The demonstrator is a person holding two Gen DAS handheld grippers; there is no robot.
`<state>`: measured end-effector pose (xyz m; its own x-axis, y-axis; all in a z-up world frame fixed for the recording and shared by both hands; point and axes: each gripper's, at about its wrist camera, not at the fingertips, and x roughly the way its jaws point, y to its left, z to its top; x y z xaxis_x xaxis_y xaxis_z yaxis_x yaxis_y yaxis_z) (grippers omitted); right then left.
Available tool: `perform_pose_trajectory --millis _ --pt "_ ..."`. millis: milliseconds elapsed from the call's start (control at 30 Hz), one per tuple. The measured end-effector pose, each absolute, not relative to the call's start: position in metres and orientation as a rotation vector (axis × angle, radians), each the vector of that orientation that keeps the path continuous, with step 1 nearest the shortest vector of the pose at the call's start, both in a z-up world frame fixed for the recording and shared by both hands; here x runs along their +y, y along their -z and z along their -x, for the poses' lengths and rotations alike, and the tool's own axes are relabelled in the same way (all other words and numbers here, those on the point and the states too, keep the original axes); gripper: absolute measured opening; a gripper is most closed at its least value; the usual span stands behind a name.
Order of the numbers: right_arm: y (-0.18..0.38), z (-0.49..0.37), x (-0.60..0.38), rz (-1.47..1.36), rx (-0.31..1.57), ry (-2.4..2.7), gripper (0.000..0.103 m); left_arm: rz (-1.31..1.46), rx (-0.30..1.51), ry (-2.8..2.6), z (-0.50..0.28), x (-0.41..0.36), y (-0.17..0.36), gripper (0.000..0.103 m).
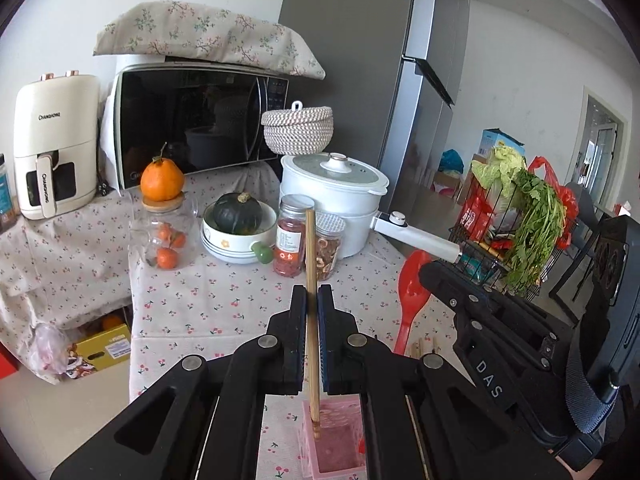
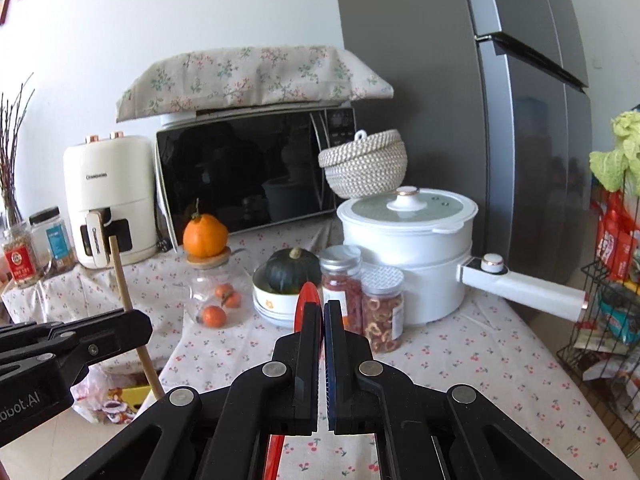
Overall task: Organize utensils
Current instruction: 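Drop the chopstick into the pink basket with the left tool while the right tool drops the spoon in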
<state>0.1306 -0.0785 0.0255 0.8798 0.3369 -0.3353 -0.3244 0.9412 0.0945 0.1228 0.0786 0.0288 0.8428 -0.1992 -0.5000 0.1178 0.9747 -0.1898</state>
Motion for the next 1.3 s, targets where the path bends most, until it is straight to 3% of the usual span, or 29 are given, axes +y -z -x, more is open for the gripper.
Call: perform_pose_trajectory --millis 233,267,367,533,600,700,800,900,1300 --pt "-0.007 -0.148 -0.084 -0.103 0.473 -0.393 0.006 0.199 0.617 0.162 -0.134 0.084 -0.020 0.009" --pt "-0.008 -0.148 -0.087 -0.117 0.481 -0.397 0.011 0.212 0.631 0.166 -0.134 0.084 -0.021 0.016" --pt "-0.012 -0.147 -0.097 -0.164 0.488 -0.403 0.038 0.266 0.641 0.165 -0.130 0.088 -0.023 0.055" --pt "-0.023 -0.142 -0.116 -0.216 0.512 -0.408 0.056 0.306 0.652 0.155 -0.117 0.089 -0.029 0.072" --pt "-0.027 -0.139 -0.126 -0.230 0.522 -0.409 0.068 0.310 0.653 0.137 -0.110 0.088 -0.031 0.083" --pt "-0.033 -0.132 -0.142 -0.239 0.537 -0.408 0.081 0.289 0.634 0.084 -0.097 0.082 -0.032 0.089" --pt "-0.036 -0.125 -0.158 -0.224 0.550 -0.386 0.090 0.246 0.614 0.042 -0.086 0.072 -0.030 0.097" --pt "-0.036 -0.120 -0.175 -0.209 0.565 -0.356 0.096 0.196 0.607 0.030 -0.077 0.061 -0.026 0.098" --pt "-0.009 -0.116 -0.253 -0.210 0.715 -0.186 0.102 -0.030 0.778 0.218 -0.067 -0.033 0.002 0.099"
